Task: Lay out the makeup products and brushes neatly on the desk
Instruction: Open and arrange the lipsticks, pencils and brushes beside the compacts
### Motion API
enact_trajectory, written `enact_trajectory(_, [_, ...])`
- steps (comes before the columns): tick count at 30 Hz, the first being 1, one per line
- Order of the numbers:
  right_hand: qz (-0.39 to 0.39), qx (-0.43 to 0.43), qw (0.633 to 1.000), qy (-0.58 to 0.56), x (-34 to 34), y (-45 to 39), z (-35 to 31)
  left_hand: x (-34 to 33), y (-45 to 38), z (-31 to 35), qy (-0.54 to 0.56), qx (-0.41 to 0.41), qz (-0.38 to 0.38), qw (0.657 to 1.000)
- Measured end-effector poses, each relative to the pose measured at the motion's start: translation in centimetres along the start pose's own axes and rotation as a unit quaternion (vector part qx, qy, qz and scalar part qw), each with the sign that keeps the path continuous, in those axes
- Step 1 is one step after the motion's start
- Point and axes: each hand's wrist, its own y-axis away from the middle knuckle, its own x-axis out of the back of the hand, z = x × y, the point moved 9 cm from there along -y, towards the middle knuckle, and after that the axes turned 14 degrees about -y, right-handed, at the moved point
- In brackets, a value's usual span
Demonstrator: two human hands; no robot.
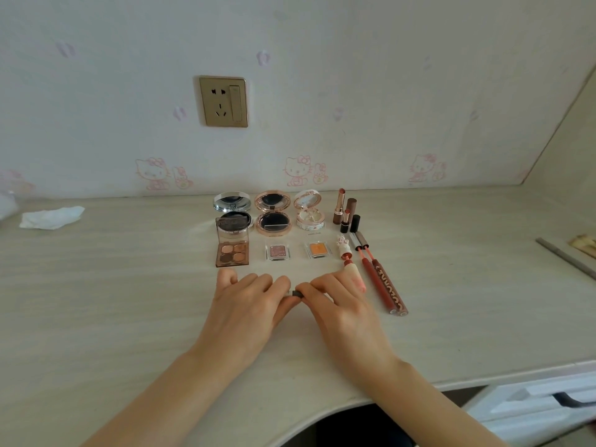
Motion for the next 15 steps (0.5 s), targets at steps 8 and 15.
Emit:
enact_trajectory(8, [-0.024, -0.011, 0.999, -0.021, -0.22, 0.0, 0.01, -0.38, -0.26, 0.3, -0.01, -0.018, -0.017, 1.0])
enact_trajectory(15, [-0.043, -0.011, 0.999, -0.031, -0.57, 0.09, 0.09, -0.46, -0.27, 0.31, 0.003, -0.011, -0.009, 1.0])
